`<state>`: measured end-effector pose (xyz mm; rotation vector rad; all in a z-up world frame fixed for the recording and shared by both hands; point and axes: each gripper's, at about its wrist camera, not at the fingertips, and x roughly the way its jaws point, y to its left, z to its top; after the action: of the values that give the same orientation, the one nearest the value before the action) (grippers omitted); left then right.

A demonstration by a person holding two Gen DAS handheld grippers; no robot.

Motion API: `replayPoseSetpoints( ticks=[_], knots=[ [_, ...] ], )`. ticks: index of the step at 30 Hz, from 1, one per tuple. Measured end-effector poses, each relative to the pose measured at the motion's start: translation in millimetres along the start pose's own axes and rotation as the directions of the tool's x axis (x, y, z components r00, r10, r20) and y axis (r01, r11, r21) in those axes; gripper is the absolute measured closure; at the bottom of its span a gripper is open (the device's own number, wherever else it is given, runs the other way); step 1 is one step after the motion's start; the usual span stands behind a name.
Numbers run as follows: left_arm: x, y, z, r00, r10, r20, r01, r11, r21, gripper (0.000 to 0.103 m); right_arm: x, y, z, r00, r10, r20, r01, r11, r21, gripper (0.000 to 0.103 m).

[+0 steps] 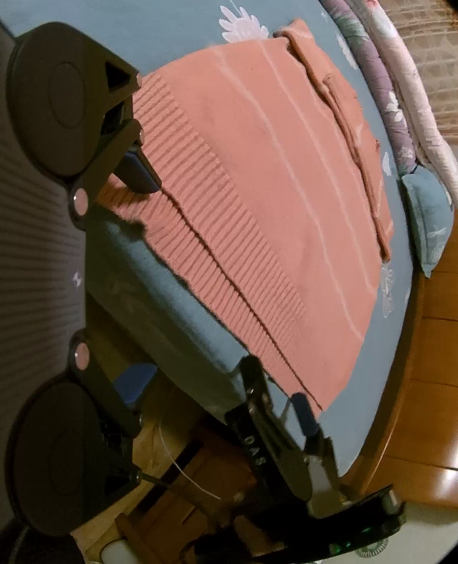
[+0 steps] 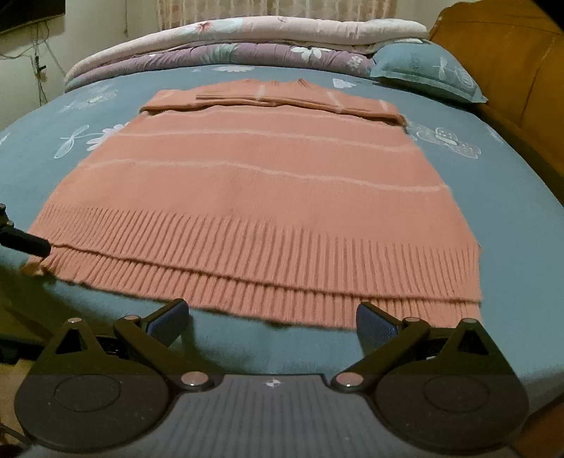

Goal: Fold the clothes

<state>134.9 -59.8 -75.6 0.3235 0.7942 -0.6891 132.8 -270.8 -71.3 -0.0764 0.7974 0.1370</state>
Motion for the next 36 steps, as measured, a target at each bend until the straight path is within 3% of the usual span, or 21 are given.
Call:
replayPoseSetpoints(
  ticks=[3, 5, 9, 12, 17, 21, 36],
  knots=[
    [-8.9, -6.5, -1.3, 0.995, 0.084, 0.055, -0.086, 0.995, 0.046, 0.001, -8.7, 0.8, -5.3, 1.0, -0.015, 0.009, 0.015, 1.0, -0.001, 0.0],
    [-13.4, -12.3, -1.5, 0.98, 0.173, 0.1, -0.184, 0.977, 0.105, 0.001, -13.0, 1.8, -7.4, 1.0, -0.026, 0.016, 0.026, 1.0, -0.008, 0.0],
    [-11.9, -29.8, -5.4, 0.928, 0.338, 0.159, -0.371, 0.882, 0.291, 0.001, -19.7, 2.8, -9.2, 0.999, -0.033, 0.033, 0.033, 0.999, -0.019, 0.0],
    [-3.7, -38.5, -8.5, 0.912, 0.383, 0.151, -0.41, 0.824, 0.39, 0.001, -22.0, 2.9, -9.1, 0.999, -0.027, 0.041, 0.028, 0.999, -0.023, 0.0],
    [3.7, -39.6, -10.1, 0.906, 0.404, 0.127, -0.416, 0.791, 0.449, 0.001, -23.6, 6.0, -7.1, 0.998, -0.02, 0.054, 0.022, 0.999, -0.03, 0.0],
    [7.5, -33.2, -6.3, 0.894, 0.431, 0.118, -0.436, 0.779, 0.45, 0.001, -23.3, 8.1, -7.7, 0.998, -0.013, 0.059, 0.014, 1.0, -0.021, 0.0],
    [5.1, -28.0, -8.1, 0.894, 0.43, 0.126, -0.437, 0.778, 0.451, 0.001, -25.4, 14.9, -8.8, 0.998, -0.007, 0.062, 0.009, 1.0, -0.02, 0.0]
  ],
)
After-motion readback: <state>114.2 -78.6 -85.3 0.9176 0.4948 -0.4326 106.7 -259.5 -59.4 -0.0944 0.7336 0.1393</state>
